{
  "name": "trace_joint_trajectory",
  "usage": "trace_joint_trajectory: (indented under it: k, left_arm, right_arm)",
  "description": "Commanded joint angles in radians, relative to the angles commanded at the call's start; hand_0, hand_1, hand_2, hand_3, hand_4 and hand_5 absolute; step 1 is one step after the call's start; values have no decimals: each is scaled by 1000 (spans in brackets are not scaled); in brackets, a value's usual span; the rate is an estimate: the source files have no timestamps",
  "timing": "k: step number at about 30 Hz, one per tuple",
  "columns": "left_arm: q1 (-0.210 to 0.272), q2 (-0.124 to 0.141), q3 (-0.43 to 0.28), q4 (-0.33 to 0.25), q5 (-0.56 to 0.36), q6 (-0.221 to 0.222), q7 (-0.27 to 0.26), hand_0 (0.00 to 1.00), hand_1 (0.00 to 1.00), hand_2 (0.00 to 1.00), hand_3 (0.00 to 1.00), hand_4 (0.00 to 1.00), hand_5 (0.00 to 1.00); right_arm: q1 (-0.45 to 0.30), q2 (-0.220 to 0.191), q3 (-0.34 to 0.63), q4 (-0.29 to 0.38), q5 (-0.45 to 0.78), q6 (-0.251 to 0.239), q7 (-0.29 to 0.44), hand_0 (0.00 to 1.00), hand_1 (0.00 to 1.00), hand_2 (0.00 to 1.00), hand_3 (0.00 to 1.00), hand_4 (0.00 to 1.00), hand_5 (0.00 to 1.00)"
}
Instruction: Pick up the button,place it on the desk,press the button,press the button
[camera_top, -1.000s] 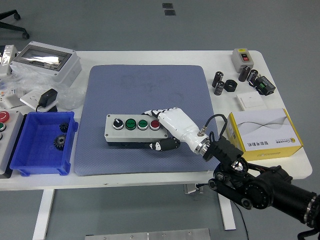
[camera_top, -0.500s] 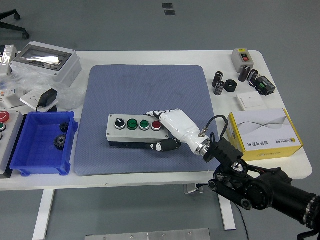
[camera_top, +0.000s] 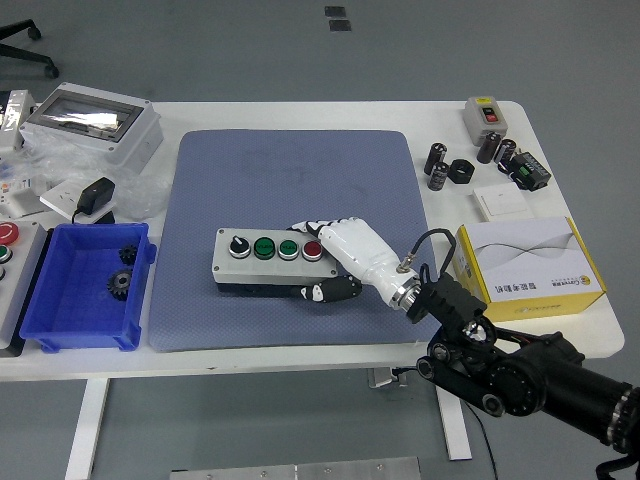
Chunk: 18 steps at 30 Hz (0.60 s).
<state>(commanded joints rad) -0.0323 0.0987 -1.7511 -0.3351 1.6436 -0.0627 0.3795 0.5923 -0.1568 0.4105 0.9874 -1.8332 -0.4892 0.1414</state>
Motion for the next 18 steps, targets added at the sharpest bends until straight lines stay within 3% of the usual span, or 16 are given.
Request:
trace_joint_trajectory:
  k: [1, 2, 7, 8, 13, 14, 18]
  left_arm:
    - [0, 0, 1, 0, -1, 0, 0, 653, 526, 500, 593, 268, 2]
    - [0, 0, 1, 0, -1, 0, 0, 653, 524, 500, 592, 262, 2]
    - [1, 0, 2, 0, -2, 0, -1, 653, 524, 500, 592, 262, 2]
    - [1, 0, 2, 0, -2, 0, -1, 653, 518, 500, 593, 249, 2]
    - [2, 1, 2, 0, -2, -1, -1, 653, 518, 500, 593, 249, 2]
    - [2, 1, 2, 0, -2, -2, -2, 652, 517, 499, 592, 245, 2]
    - [2, 0, 1, 1, -1, -4, -2, 652, 517, 499, 592, 245, 2]
  right_arm:
    - [0, 0, 0, -1, 3, 7, -3, 367, 467, 496, 633, 434, 2]
    - [0, 0, 0, -3, 5, 12, -4, 452, 542, 554, 653, 359, 29]
    - [0, 0, -2, -11, 16, 37, -11, 452, 542, 554, 653, 359, 29]
    - [-1, 0, -2, -12, 16, 38, -12, 610, 647, 635, 687, 358, 69]
    - [-2, -1, -1, -12, 16, 39, -14, 610, 647, 635, 687, 358, 69]
    - [-2, -1, 0, -12, 15, 39, -14, 818, 769, 753, 748, 523, 103]
    - [-2, -1, 0, -12, 17, 38, -13, 818, 769, 753, 748, 523, 103]
